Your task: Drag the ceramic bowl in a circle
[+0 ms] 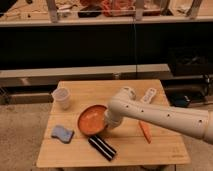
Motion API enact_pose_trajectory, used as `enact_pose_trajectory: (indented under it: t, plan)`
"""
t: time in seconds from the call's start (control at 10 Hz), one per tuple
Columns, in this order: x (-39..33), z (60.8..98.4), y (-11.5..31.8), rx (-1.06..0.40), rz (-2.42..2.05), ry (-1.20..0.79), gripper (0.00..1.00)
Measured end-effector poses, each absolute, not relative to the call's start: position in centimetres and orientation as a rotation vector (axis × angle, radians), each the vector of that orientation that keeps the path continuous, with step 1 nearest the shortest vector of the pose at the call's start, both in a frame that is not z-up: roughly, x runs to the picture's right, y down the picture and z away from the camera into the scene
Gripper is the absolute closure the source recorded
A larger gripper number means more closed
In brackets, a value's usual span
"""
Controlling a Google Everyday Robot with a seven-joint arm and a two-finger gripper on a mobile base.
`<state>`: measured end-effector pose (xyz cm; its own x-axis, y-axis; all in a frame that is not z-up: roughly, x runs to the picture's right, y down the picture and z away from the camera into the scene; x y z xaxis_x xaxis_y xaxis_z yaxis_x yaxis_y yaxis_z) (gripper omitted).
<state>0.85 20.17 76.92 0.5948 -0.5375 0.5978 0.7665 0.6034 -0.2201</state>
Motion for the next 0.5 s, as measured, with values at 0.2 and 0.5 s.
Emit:
enact_pose_trajectory:
  t: [0.2,0.5]
  plan:
    - [1.1,78.2,18.8,-0.497,-0.779,-0.51,0.99]
    - [0.2,82.0,14.3,-0.507,-0.777,-0.499,0.99]
